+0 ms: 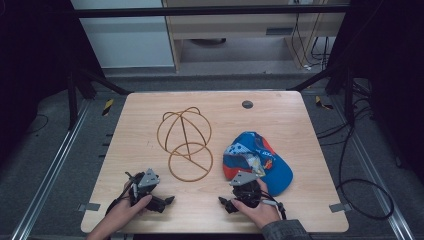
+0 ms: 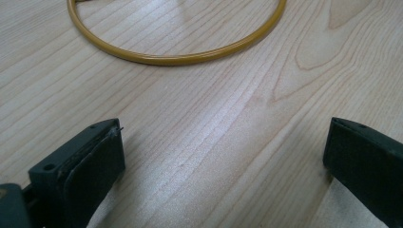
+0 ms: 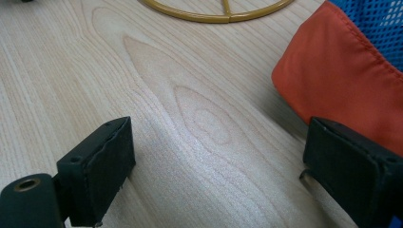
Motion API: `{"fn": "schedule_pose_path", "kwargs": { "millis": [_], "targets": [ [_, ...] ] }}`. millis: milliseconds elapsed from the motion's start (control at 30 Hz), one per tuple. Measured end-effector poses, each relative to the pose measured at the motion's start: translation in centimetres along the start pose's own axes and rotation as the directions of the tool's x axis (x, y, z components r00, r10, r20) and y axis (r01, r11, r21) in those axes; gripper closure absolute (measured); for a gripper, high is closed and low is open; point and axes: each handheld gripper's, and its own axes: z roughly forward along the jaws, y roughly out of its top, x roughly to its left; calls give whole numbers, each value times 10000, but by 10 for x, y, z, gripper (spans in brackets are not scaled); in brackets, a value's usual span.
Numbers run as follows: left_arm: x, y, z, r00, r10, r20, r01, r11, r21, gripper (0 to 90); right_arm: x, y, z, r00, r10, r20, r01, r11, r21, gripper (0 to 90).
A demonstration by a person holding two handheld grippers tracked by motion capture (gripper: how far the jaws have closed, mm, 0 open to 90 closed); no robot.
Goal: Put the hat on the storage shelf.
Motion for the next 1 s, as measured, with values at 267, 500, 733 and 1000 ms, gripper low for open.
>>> {"fn": "schedule_pose_path", "kwargs": {
  "millis": [267, 500, 733, 1000],
  "targets": [
    [0, 0, 0, 10000, 5, 0, -5, 10000, 3, 0, 0, 0, 0, 10000, -1, 1, 1, 10000, -2, 102],
    [0, 0, 0, 10000, 1, -1, -1, 10000, 1, 0, 0, 0, 0, 10000, 14, -9, -14, 10000, 5, 102],
    [0, 0, 0, 10000, 1, -3, -1, 10000, 0, 0, 0, 0, 0, 10000, 22, 23, -22, 10000, 4, 101],
    [0, 0, 0, 10000, 11, -3, -11, 10000, 19, 0, 0, 1, -12, 9996, 175, 202, -175, 9998, 14, 147]
  ]
}}
